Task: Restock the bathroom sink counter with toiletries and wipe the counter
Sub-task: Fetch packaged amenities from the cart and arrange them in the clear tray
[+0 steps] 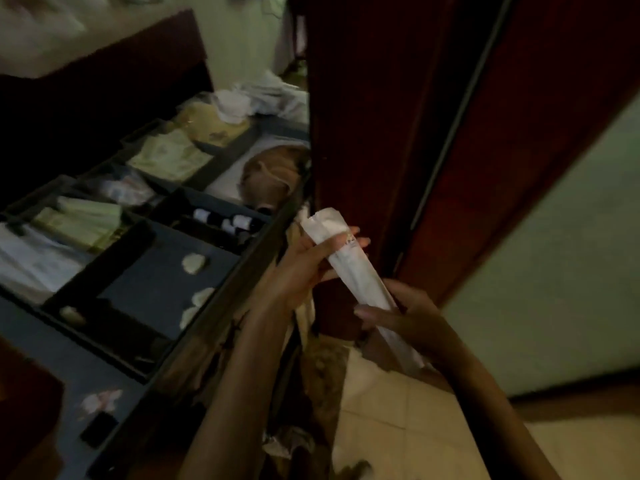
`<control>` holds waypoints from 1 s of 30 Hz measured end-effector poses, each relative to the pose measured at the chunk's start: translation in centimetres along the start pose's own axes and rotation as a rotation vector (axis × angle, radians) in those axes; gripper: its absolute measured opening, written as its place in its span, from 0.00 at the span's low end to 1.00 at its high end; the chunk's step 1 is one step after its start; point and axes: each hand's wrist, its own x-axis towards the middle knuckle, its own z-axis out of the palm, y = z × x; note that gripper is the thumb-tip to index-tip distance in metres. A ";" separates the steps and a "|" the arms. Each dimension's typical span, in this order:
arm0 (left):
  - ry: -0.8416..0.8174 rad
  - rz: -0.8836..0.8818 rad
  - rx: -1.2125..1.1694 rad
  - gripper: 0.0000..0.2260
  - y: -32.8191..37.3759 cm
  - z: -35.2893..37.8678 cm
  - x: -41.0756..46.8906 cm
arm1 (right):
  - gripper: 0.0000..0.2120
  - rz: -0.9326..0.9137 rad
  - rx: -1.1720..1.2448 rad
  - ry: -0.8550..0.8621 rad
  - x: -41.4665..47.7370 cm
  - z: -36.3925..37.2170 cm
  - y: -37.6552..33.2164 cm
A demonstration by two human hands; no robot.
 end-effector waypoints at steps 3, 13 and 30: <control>-0.169 -0.061 0.021 0.14 -1.5 4.4 0.7 | 0.12 0.068 0.158 0.010 -3.9 -3.3 1.6; -0.549 -0.160 0.161 0.12 -4.3 21.7 2.6 | 0.15 0.206 0.431 0.208 -16.0 -12.6 8.0; -0.826 -0.263 0.489 0.13 -14.5 42.7 -3.0 | 0.08 0.285 0.728 0.870 -30.1 -17.3 14.9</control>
